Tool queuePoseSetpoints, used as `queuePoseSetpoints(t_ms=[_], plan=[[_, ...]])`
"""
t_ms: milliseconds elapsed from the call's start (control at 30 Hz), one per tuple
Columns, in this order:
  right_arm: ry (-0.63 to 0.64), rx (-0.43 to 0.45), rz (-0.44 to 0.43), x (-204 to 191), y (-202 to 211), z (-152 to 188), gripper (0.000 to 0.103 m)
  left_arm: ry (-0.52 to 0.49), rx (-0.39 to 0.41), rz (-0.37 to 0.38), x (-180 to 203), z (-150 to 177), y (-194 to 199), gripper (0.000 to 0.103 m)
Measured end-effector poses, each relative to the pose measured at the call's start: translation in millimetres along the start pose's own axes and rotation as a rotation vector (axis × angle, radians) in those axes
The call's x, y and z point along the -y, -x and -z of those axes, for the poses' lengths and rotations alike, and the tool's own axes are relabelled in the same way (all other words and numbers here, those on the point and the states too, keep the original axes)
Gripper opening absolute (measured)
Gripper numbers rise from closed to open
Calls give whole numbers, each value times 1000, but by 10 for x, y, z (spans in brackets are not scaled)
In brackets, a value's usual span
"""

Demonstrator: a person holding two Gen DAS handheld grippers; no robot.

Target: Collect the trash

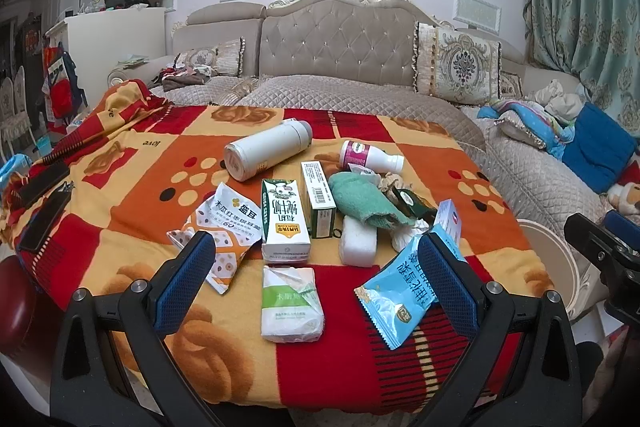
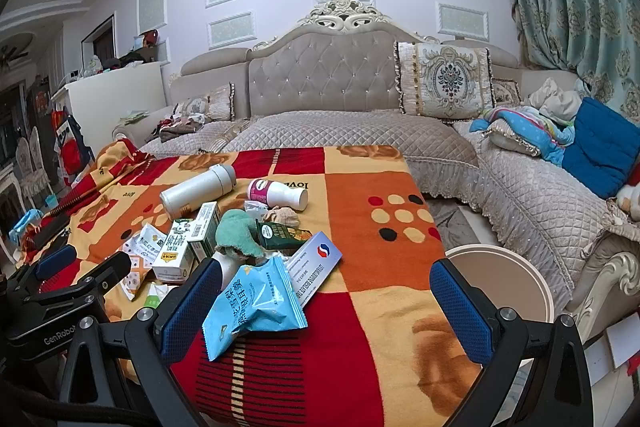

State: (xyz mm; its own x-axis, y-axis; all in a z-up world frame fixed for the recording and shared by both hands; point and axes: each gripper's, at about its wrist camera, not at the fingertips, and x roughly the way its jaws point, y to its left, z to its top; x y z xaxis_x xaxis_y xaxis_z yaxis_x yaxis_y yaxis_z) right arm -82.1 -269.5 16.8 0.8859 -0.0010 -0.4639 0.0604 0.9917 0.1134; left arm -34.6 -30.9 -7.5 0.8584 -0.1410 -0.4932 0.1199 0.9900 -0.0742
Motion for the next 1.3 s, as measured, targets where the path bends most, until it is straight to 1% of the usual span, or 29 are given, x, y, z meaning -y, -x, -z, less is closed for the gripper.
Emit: queuePoseSetpoints(t_ms=[67,300,533,633,733,867,1000,1133,1300], plan=[[-1,-2,-1,7,-1,2,103,0,-2,-1,-9,36,11,101],[-7,-10,1,40,-20,14,103,-1,-6,-1,1,14,-14,101],[-11,-46,-8,51,-95,58,103,-5,-53,2,-90,66,-82,101],[-9,-76,-20,71,-155,110,103,-10,-92,10,-211,117,-117,101],[-3,-121,-40,72,-260,171,103,-16,-153,21,-376,198,-171,101],[14,-170,-86,32,-402,276,103,-57,-223,31,-523,376,-204,101],[15,-219,-138,-20,-563,387,103,-78,-292,58,-516,461,-355,101],[5,-274,-185,-71,-725,489,103,-22,-338,96,-507,430,-536,101],[-1,-309,-218,-106,-858,543,100,-38,-386,87,-377,408,-830,101]])
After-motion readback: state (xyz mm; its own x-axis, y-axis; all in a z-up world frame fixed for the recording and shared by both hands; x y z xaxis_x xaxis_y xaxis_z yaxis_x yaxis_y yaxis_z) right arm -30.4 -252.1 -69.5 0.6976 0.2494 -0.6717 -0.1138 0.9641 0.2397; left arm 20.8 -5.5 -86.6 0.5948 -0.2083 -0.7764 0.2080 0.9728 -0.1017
